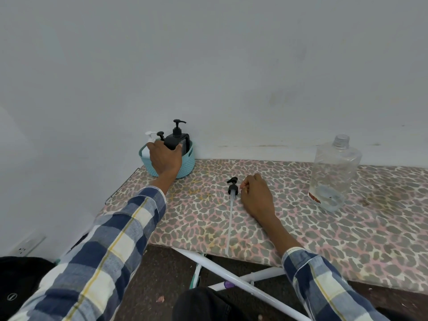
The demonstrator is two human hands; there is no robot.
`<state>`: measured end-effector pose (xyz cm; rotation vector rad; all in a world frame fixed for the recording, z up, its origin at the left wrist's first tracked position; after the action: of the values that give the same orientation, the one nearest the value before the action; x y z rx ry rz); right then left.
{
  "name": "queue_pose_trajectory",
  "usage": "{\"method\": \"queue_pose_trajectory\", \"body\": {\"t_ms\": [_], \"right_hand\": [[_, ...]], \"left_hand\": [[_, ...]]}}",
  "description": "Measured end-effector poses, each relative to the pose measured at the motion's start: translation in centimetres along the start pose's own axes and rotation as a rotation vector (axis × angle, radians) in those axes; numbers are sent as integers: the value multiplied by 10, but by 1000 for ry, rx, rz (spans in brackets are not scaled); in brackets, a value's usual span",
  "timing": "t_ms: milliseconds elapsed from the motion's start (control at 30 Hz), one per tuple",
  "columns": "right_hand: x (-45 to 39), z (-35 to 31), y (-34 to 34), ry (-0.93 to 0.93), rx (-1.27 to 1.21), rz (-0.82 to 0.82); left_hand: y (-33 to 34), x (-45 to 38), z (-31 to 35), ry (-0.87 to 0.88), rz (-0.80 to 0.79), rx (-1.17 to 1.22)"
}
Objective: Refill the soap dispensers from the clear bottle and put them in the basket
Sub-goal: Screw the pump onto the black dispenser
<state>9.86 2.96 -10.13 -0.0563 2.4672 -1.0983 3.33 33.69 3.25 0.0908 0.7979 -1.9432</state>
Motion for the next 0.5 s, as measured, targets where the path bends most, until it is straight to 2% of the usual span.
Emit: {"method": "queue_pose_trajectory", "body": {"t_ms": [100, 267, 367, 500], "right_hand": [[0, 1, 1, 0, -2, -1], [-1, 1, 2, 3, -5, -5], [-1, 1, 0, 8, -13, -3], [0, 1, 0, 8, -13, -5]], "left_hand": [[2, -4, -6, 10, 1, -11], [4, -1, -5, 2, 19, -184], [11, 0, -11, -62, -7, -188], [16, -1, -14, -52, -28, -198]]}}
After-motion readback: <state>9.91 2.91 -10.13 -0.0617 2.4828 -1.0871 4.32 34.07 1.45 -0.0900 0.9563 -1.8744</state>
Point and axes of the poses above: each hand's wrist, its own x-axis away from the middle knuckle, its own y-axis out of the palm, z = x × y, the point moved 9 cm from there along -x, towards the middle knuckle, and after that the axes turned 5 degrees about x, right-handed, at the moved point
